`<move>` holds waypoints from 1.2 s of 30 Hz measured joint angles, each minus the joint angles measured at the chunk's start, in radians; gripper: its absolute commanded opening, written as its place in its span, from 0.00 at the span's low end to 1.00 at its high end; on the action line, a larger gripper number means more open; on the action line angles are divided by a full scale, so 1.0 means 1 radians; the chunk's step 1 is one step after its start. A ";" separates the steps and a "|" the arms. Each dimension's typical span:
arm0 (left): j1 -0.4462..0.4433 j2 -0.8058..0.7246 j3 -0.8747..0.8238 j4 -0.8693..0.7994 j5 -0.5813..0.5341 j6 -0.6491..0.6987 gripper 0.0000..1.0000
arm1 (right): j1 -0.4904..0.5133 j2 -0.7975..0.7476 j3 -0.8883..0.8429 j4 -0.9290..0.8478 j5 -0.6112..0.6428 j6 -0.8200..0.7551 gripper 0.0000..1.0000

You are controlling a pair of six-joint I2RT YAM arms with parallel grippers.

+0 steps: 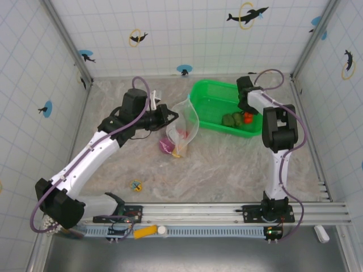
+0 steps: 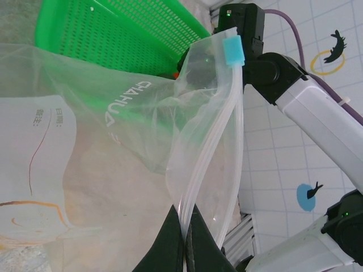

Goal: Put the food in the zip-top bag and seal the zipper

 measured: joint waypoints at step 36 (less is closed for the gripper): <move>0.000 -0.065 0.000 0.047 -0.069 -0.150 0.00 | 0.639 -0.994 -0.451 0.533 -0.326 -0.056 0.07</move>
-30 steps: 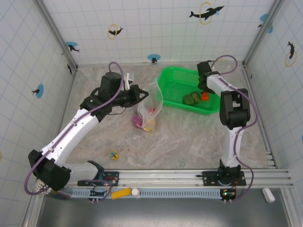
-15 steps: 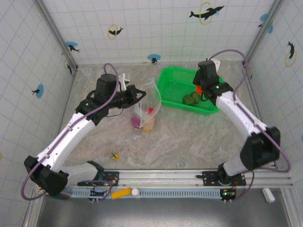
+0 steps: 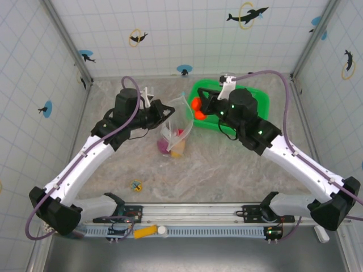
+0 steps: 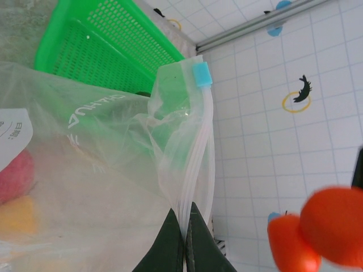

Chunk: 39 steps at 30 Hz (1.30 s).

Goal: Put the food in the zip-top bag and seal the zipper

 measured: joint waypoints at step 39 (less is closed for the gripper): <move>0.001 -0.102 -0.090 0.142 -0.077 -0.151 0.00 | 0.237 0.270 -0.009 0.092 0.480 0.109 0.46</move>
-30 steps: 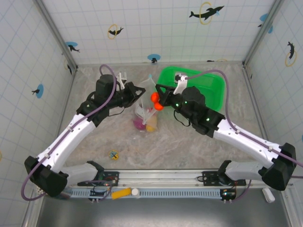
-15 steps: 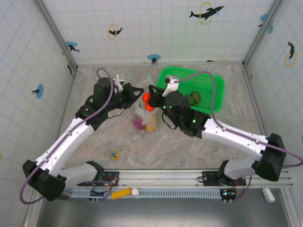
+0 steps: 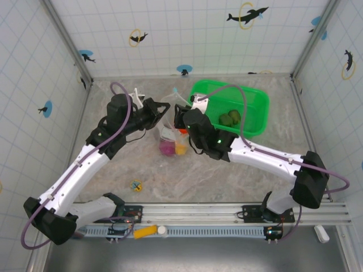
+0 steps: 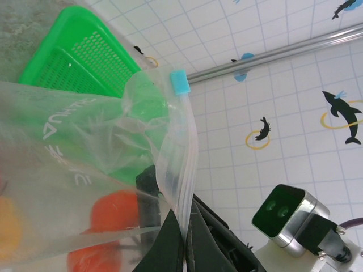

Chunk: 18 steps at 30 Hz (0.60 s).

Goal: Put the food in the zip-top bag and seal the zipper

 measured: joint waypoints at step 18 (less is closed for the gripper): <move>0.001 -0.021 -0.040 0.046 -0.007 -0.005 0.00 | -0.031 -0.011 0.105 -0.095 -0.163 -0.090 0.62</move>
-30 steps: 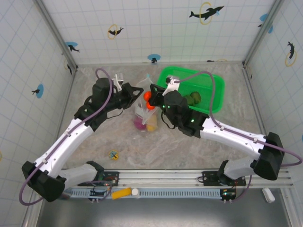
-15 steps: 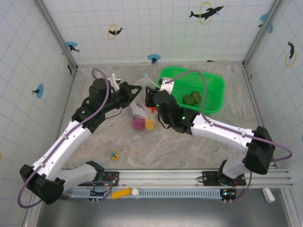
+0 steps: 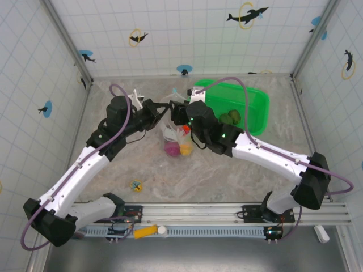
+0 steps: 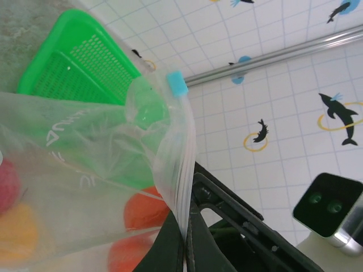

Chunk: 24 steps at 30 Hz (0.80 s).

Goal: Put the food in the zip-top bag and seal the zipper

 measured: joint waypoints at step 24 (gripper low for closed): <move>0.001 -0.014 -0.012 -0.014 -0.022 -0.010 0.00 | -0.043 0.102 0.262 -0.386 -0.095 -0.093 0.47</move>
